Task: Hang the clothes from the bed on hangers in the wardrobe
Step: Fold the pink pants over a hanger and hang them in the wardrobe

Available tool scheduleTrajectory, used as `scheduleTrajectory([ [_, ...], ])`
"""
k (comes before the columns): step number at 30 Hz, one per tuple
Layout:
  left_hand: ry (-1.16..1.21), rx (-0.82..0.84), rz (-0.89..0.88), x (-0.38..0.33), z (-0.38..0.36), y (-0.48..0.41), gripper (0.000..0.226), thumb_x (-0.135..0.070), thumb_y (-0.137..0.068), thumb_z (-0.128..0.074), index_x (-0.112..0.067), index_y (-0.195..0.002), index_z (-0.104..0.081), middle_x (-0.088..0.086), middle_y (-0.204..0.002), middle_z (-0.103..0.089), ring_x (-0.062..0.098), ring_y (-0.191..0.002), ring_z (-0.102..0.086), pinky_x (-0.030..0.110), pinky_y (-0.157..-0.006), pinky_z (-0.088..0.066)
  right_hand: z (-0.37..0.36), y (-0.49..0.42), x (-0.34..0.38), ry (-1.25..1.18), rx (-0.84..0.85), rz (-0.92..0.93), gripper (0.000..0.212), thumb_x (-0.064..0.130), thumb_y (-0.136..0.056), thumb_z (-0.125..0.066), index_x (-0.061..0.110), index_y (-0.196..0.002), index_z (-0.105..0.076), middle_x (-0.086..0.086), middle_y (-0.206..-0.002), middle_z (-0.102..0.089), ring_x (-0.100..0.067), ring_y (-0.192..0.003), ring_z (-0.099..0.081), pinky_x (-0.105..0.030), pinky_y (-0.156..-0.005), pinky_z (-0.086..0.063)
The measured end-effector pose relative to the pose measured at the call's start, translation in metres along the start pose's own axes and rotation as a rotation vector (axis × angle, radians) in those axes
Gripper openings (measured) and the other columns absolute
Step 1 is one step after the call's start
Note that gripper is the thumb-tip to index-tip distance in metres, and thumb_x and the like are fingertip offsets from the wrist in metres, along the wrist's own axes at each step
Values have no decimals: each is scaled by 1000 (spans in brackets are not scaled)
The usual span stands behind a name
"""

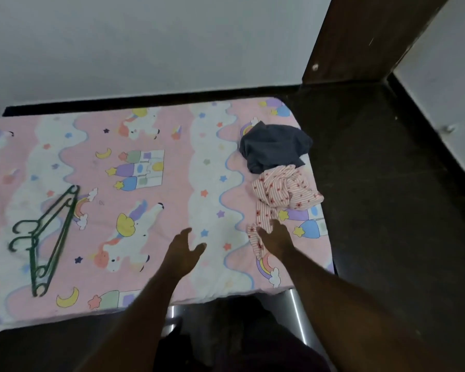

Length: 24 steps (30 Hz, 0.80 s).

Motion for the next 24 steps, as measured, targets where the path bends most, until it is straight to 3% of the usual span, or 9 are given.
scheduleTrajectory([
  [7, 8, 42, 62, -59, -26, -62, 69, -38, -89, -67, -15, -146, -37, 13, -145, -45, 28, -129, -48, 43, -110, -37, 13, -92, 12, 23, 73, -23, 69, 39, -94, -59, 7, -149, -31, -22, -148, -38, -34, -136, -40, -41, -111, -36],
  [13, -54, 101, 130, -67, -38, -78, 61, -39, -90, -65, -16, -142, -42, 11, -141, -49, 26, -124, -52, 40, -108, -39, 51, -161, 11, 196, 70, -1, 65, 37, -96, -57, 11, -150, -32, -21, -159, -9, -41, -142, -27, -37, -111, -31],
  [16, -93, 109, 160, -64, -36, -83, 51, -37, -92, -63, -17, -137, -49, 9, -137, -53, 25, -119, -56, 39, -105, -42, 55, -191, 8, 203, 155, -26, 69, 41, -97, -56, 8, -152, -30, -20, -162, 0, -34, -150, -6, -32, -117, -18],
  [18, -120, 119, 141, -67, -35, -83, 45, -35, -93, -62, -18, -133, -53, 7, -133, -56, 25, -114, -59, 37, -103, -44, 45, -199, 7, 190, 238, -22, 77, 40, -97, -55, 2, -153, -19, -18, -163, 1, -31, -151, 4, -33, -120, -7],
  [20, -133, 128, 113, -74, -35, -85, 40, -33, -94, -61, -18, -131, -55, 6, -128, -59, 23, -108, -61, 33, -99, -45, 39, -206, 4, 51, 263, -49, 84, 35, -93, -64, 1, -153, -17, -16, -162, -12, -32, -150, -11, -40, -121, -16],
  [21, -136, 130, 100, -79, -33, -86, 39, -33, -94, -61, -18, -129, -56, 5, -124, -60, 22, -105, -62, 31, -95, -45, 37, -212, 0, -26, 240, -58, 80, 32, -90, -68, 1, -151, -26, -16, -157, -27, -33, -145, -26, -44, -118, -26],
  [23, -134, 128, 71, -89, -34, -90, 36, -32, -93, -62, -17, -126, -59, 3, -116, -62, 21, -101, -63, 28, -90, -44, 34, -209, 3, -180, 236, -52, 59, 26, -90, -68, -1, -137, -46, -13, -135, -53, -32, -126, -51, -43, -102, -44],
  [24, -126, 129, 64, -92, -35, -93, 34, -33, -93, -62, -17, -124, -60, 2, -112, -62, 19, -101, -63, 27, -88, -44, 36, -199, 12, -257, 237, -41, 50, 24, -92, -66, -2, -132, -50, -11, -123, -58, -29, -114, -57, -41, -92, -48],
])
Point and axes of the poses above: each hand's wrist, its own y-axis away from the middle knuckle, its own z-axis out of the back of the hand, x = y × z, the point moved 10 cm from there along -y, towards the middle knuckle
